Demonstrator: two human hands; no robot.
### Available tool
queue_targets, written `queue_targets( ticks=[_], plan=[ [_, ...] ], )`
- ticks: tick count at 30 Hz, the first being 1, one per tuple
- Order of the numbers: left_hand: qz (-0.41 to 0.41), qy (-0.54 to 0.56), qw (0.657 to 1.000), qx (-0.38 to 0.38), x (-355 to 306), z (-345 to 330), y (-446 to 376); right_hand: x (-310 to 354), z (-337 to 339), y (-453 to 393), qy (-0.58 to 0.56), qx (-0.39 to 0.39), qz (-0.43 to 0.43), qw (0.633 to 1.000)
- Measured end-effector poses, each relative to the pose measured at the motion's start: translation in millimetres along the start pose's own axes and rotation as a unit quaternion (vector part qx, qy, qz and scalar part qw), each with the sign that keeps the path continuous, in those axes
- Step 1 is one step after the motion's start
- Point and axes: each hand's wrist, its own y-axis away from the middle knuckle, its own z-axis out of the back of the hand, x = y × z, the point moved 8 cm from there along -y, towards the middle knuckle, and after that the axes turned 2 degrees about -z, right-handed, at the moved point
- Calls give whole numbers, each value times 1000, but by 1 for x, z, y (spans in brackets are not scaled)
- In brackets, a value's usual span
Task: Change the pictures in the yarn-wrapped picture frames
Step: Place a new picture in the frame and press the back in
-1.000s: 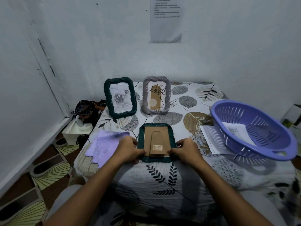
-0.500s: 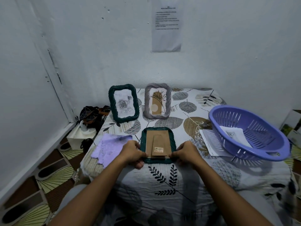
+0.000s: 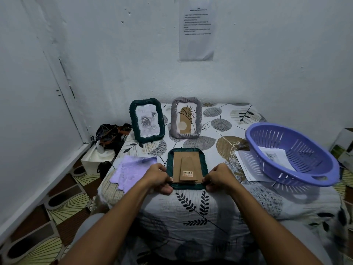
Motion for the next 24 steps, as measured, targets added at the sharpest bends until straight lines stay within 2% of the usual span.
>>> queue_targets(
  ticks=[6,10,13,16,20,24],
  plan=[
    [5,-1,1000,-2,1,2,-1,-4,-2,-3,-63,22,-34,997],
    [13,-23,1000,15,-1,-1,2,-4,-2,-2,-68,35,-39,996],
    [-18,-146,989,4,-17,7,4,0,1,-6,-45,41,-20,998],
    [-90,-245,964,-55,-47,19,-1,13,13,-15,-35,-4,24,999],
    [-135,-206,964,-99,-67,25,-19,27,15,-27,-97,-10,30,995],
    [-121,-168,976,-66,-62,17,-31,33,14,-36,-87,-8,26,996]
  ],
)
